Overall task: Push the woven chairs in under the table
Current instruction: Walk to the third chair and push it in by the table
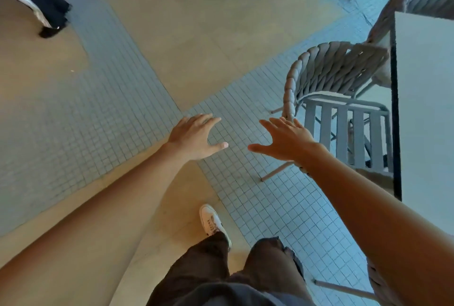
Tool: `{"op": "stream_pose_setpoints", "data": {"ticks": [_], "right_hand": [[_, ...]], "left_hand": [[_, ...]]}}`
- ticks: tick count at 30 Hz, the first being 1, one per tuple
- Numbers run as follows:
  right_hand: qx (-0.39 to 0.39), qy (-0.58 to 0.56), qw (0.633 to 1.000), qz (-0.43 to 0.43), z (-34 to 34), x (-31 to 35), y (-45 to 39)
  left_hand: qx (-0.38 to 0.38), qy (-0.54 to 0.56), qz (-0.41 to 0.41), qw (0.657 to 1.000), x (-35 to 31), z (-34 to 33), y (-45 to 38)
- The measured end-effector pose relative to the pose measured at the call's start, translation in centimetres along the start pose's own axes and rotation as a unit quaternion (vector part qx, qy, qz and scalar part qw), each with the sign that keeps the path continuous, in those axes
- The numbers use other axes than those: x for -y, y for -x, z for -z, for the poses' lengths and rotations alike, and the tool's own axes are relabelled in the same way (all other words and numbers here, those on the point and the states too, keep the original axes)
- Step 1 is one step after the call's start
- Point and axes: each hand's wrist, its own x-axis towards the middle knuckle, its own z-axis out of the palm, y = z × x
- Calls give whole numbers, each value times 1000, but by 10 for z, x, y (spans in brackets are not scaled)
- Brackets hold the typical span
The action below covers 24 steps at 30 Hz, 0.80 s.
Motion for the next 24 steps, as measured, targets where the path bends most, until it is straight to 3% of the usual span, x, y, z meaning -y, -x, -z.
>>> {"op": "stream_pose_setpoints", "data": {"ticks": [11, 24], "right_hand": [[-22, -47, 997, -59, 45, 6, -89], [-38, -96, 985, -139, 112, -90, -234]], "left_hand": [[11, -37, -67, 997, 83, 49, -109], [32, -56, -121, 991, 97, 109, -333]]}}
